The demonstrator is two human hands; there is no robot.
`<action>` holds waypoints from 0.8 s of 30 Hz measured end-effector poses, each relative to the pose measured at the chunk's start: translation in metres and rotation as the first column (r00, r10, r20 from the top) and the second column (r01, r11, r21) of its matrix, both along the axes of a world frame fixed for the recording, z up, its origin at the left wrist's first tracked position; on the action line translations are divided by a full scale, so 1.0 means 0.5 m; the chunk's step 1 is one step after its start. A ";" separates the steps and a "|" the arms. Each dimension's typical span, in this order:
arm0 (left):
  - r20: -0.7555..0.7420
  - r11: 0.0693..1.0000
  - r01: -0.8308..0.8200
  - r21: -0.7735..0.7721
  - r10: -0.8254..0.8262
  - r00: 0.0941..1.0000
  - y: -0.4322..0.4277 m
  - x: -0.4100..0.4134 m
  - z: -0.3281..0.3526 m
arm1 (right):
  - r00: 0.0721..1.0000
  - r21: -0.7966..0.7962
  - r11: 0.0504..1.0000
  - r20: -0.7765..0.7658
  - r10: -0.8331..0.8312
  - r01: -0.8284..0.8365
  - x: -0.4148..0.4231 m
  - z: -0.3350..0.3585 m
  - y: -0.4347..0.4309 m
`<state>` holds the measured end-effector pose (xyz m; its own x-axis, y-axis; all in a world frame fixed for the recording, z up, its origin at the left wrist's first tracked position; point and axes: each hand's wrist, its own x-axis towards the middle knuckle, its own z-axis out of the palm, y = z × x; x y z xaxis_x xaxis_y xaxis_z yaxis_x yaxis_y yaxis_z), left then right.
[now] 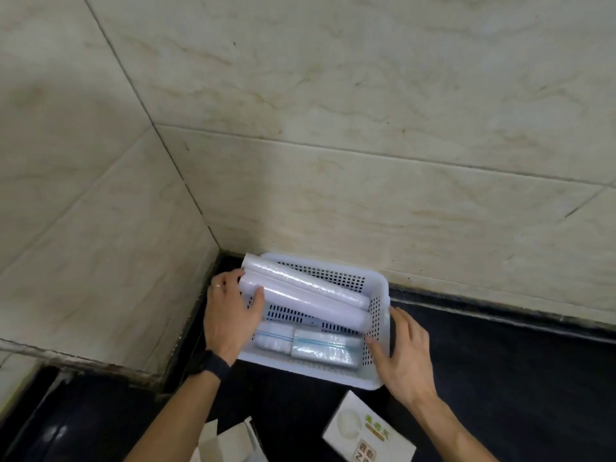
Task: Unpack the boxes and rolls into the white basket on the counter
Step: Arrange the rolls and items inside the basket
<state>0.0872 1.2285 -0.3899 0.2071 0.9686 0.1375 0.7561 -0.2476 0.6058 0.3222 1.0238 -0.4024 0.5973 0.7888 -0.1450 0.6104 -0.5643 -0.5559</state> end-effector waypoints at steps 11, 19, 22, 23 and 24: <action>0.266 0.780 0.039 -0.624 0.166 0.950 0.106 0.009 -0.030 | 0.898 -0.279 0.856 -0.060 0.436 -0.435 0.030 0.032 0.319; 0.340 0.780 0.055 -0.623 0.208 0.917 0.101 0.009 -0.029 | 0.761 -0.438 0.696 0.038 0.647 -0.569 0.008 -0.023 0.369; 0.357 0.758 0.067 -0.649 0.225 0.907 0.106 -0.001 -0.036 | 0.768 -0.388 0.735 0.100 0.633 -0.556 0.004 -0.019 0.349; 0.366 0.756 0.067 -0.652 0.236 0.900 0.108 -0.004 -0.037 | 0.797 -0.301 0.784 0.108 0.594 -0.544 0.003 -0.012 0.335; 0.379 0.754 0.062 -0.654 0.256 0.889 0.111 -0.006 -0.035 | 0.832 -0.180 0.833 0.106 0.545 -0.523 0.004 0.000 0.316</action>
